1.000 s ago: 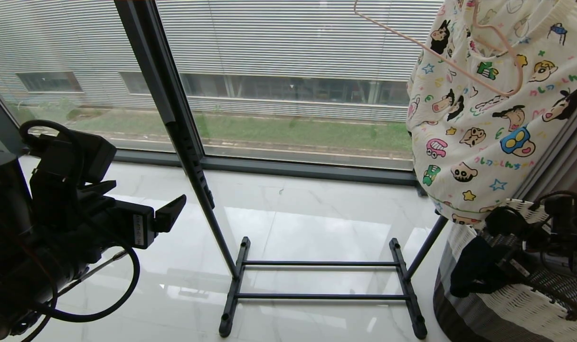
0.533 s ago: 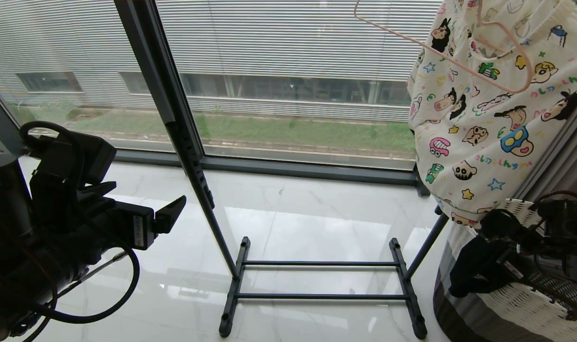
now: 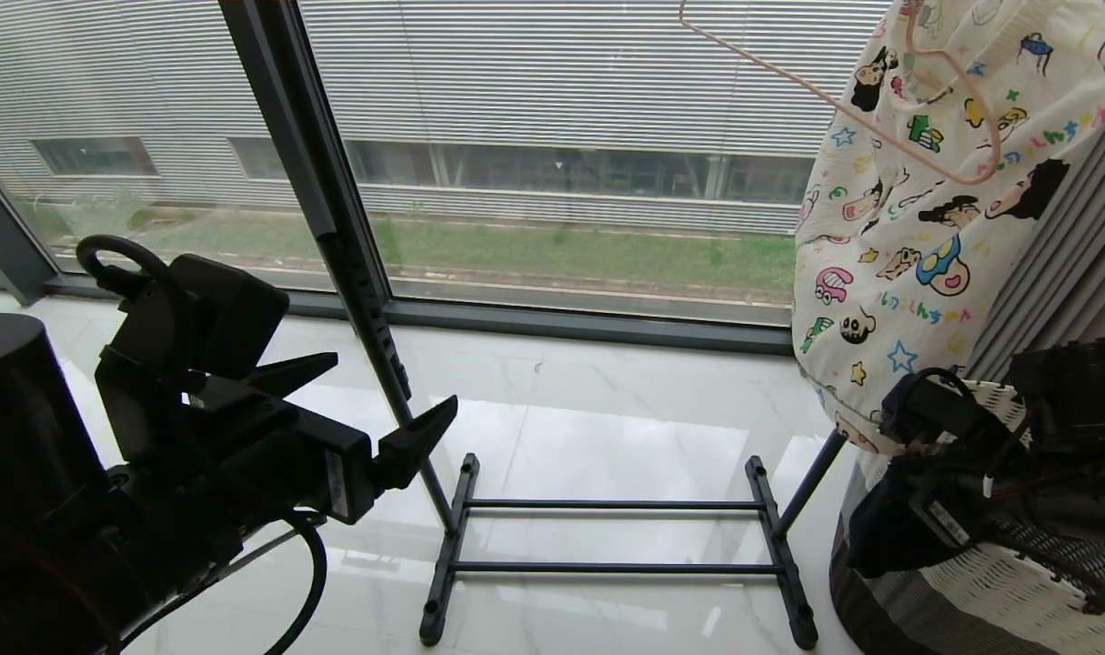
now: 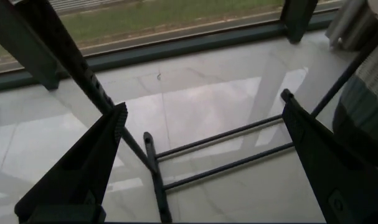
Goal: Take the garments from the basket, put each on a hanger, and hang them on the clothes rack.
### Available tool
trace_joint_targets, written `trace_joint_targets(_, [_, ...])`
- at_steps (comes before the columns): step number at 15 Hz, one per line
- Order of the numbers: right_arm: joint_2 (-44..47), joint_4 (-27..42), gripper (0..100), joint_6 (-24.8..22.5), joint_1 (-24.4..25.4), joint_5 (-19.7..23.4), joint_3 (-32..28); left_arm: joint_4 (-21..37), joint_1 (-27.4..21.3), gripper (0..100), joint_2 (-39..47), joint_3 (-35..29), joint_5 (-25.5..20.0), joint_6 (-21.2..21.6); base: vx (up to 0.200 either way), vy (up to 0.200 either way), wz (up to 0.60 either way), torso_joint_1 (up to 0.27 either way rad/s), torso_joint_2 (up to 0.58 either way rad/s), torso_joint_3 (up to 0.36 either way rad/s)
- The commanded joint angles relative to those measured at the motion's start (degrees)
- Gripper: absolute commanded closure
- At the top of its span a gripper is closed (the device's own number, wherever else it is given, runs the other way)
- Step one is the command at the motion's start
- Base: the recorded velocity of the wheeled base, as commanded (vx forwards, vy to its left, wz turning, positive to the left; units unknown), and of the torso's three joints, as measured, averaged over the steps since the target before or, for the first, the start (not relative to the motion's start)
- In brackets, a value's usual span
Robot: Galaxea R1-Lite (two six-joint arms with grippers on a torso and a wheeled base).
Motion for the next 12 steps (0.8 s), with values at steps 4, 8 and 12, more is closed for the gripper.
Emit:
trace_joint_targets(4, [-16.35,18.16,100,4.14,16.41,0.07,-15.07,-0.1,-11.23,0,4.98,0.26,-9.0,-0.82,0.0,0.0,0.0,0.0,0.0,0.0])
trace_joint_targets(8, [-16.96,18.42,100,4.14,20.45,-0.02,-18.14,-0.45,-19.23,0,12.27,-2.73,-11.46,-5.39,0.0,0.0,0.0,0.0,0.0,0.0])
trace_joint_targets(12, [-17.93,20.01,100,4.06,24.06,-0.55,-18.94,-0.98,-21.52,0,29.76,-22.06,-10.84,-9.44,0.0,0.0,0.0,0.0,0.0,0.0])
